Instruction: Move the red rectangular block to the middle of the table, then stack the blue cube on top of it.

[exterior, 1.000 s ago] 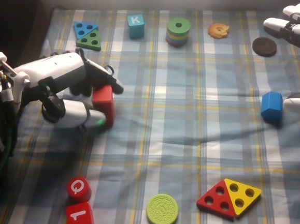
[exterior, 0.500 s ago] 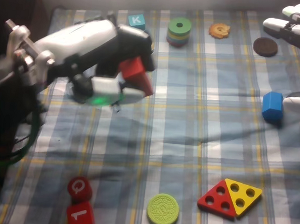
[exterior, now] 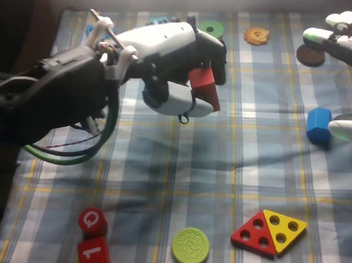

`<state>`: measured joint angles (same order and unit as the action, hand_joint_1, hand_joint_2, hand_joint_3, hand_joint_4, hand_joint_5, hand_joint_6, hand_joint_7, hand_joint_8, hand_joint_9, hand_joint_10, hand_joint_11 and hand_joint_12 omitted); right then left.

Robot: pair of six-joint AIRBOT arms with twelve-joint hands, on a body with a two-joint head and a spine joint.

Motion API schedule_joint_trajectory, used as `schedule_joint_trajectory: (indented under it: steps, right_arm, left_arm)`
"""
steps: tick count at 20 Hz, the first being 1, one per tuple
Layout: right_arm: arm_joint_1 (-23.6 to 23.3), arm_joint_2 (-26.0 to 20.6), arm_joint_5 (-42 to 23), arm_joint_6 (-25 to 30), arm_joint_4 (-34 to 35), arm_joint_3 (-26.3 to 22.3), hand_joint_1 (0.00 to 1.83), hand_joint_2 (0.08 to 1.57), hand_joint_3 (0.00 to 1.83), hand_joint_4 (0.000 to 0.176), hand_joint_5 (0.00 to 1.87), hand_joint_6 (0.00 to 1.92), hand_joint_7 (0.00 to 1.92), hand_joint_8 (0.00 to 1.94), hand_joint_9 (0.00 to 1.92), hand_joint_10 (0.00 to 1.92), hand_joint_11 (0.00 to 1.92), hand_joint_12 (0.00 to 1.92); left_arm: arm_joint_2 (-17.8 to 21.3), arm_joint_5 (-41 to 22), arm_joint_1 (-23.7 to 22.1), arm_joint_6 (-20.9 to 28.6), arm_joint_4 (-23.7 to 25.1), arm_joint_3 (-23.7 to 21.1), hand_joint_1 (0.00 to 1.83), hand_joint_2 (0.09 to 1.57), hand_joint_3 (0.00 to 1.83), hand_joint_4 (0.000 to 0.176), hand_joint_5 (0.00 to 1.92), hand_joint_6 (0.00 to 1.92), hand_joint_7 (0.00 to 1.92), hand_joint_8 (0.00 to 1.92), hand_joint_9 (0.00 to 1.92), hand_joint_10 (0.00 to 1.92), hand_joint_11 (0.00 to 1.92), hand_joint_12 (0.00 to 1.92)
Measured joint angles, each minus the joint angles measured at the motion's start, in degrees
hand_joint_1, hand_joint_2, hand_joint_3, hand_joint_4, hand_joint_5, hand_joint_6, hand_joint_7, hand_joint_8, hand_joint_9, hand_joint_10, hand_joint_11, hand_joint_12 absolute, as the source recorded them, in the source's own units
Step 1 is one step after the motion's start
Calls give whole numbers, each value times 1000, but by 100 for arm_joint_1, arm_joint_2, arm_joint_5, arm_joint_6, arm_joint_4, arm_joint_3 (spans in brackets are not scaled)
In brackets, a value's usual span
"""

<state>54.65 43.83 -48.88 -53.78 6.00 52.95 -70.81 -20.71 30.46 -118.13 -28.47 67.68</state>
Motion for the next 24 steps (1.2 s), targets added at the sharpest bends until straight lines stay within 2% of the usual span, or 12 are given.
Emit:
schedule_joint_trajectory:
  steps: [1, 2, 5, 8, 11, 15, 16, 17, 19, 21, 22, 24]
  right_arm:
    - [33, 7, -24, 13, -4, 17, 434, 1149, 0, 105, 0, 0, 0, 0, 0, 0, 0, 0]
    - [35, 7, -9, 15, 24, 17, 422, 1145, 0, 113, 0, 0, 0, 0, 0, 0, 0, 0]
    - [35, 24, -15, 26, 15, 17, 404, 1149, 0, 74, 0, 0, 0, 0, 0, 0, 0, 0]
    - [35, 24, -15, 81, 15, 28, 381, 1166, 6, 71, 0, 0, 0, 0, 0, 0, 0, 0]
    - [35, 24, -11, 109, 15, 28, 414, 1165, 3, 79, 0, 0, 0, 0, 0, 0, 0, 0]
    - [35, 24, -11, 122, 17, 48, 471, 1157, 0, 154, 0, 0, 0, 0, 0, 0, 0, 0]
    - [35, 22, -13, 127, 20, 48, 451, 1152, 0, 155, 0, 0, 0, 0, 0, 0, 0, 0]
    - [52, 24, -15, 151, 17, 48, 447, 1153, 0, 154, 0, 0, 0, 0, 0, 0, 0, 0]
    - [79, 24, -33, 177, 13, 48, 452, 1152, 0, 161, 0, 0, 0, 0, 0, 0, 0, 0]
    - [103, 24, -13, 197, 15, 48, 490, 1163, 2, 102, 0, 0, 0, 0, 0, 0, 0, 0]
    - [140, 22, -13, 199, 31, 55, 496, 1171, 5, 79, 0, 0, 0, 0, 0, 0, 0, 0]
    - [203, 66, -4, 214, 105, 111, 524, 1172, 4, 56, 0, 0, 0, 0, 7, 3, 0, 0]
  left_arm:
    - [-101, 74, 0, -199, -212, 107, 1183, 1276, 0, 0, 681, 1357, 694, 1570, 834, 1921, 964, 1921]
    - [-179, 160, -28, -352, -385, 181, 1176, 1299, 3, 0, 655, 1231, 670, 1745, 741, 1921, 830, 1921]
    - [-367, 240, -15, -376, -586, 369, 1146, 1339, 7, 0, 488, 1443, 686, 1732, 503, 1910, 491, 1921]
    - [-374, 352, 98, -376, -643, 374, 1078, 1135, 0, 0, 376, 476, 267, 969, 47, 1423, 6, 1723]
    - [-374, 286, 120, -374, -601, 256, 963, 1062, 0, 59, 281, 95, 121, 160, 0, 269, 0, 162]
    - [-83, 24, 177, -361, -317, -251, 867, 914, 0, 97, 143, 1, 0, 0, 0, 0, 0, 0]
    - [48, -81, 197, -361, -219, -393, 800, 956, 0, 160, 28, 0, 0, 0, 0, 0, 0, 0]
    - [256, -260, 210, -299, -44, -590, 859, 977, 0, 173, 5, 0, 0, 0, 0, 0, 0, 0]
    - [529, -544, 212, 63, 286, -831, 893, 953, 0, 152, 0, 0, 0, 0, 0, 0, 0, 0]
    - [857, -949, 275, 745, 756, -1060, 736, 1039, 15, 170, 0, 0, 0, 0, 0, 0, 0, 0]
    - [1071, -1191, 352, 1095, 975, -1211, 623, 1132, 17, 105, 0, 0, 0, 0, 0, 0, 0, 0]
    - [1408, -1543, 540, 1648, 1235, -1421, 416, 1228, 39, 56, 0, 0, 0, 0, 0, 0, 0, 0]
